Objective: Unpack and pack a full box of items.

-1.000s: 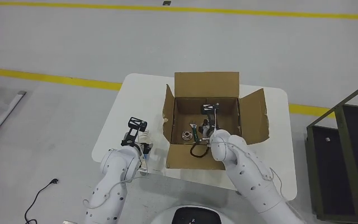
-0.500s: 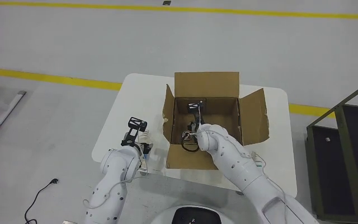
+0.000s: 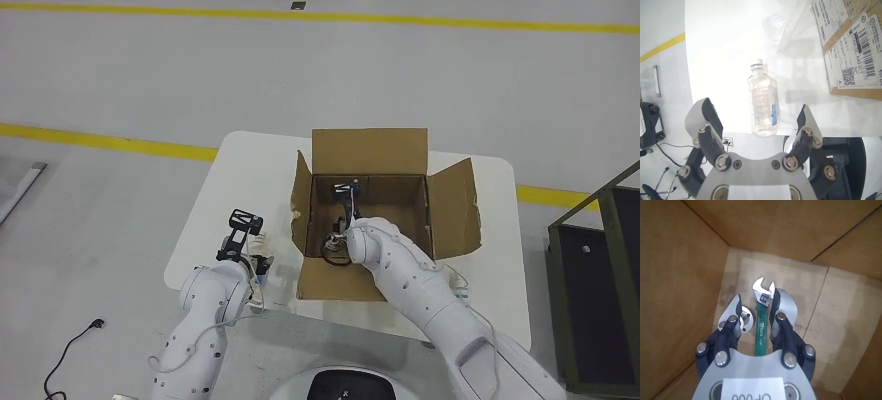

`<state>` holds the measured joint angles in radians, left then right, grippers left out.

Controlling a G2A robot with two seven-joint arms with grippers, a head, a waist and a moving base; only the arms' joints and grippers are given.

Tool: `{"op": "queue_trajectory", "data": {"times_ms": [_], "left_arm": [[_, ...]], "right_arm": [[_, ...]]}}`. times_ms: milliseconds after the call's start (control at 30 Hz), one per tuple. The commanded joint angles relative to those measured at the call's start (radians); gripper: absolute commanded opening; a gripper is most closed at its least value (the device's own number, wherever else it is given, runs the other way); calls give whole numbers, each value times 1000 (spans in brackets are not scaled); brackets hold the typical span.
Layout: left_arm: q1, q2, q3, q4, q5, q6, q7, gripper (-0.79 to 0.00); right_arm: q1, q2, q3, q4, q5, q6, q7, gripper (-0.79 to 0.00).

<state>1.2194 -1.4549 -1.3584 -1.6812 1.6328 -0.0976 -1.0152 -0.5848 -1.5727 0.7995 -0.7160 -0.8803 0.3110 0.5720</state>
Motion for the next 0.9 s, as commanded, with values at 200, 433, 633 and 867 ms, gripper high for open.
{"op": "queue_trajectory", "data": {"times_ms": [200, 433, 633, 867], "left_arm": [[0, 0, 0, 0, 0, 0, 0, 0], [0, 0, 0, 0, 0, 0, 0, 0], [0, 0, 0, 0, 0, 0, 0, 0], [0, 0, 0, 0, 0, 0, 0, 0]], "right_arm": [[33, -8, 8, 16, -13, -4, 49, -65], [43, -7, 15, -11, -49, 1, 105, 0], [32, -9, 17, -8, -63, -1, 152, -34], [17, -15, 21, 8, -69, 4, 149, -129]]}}
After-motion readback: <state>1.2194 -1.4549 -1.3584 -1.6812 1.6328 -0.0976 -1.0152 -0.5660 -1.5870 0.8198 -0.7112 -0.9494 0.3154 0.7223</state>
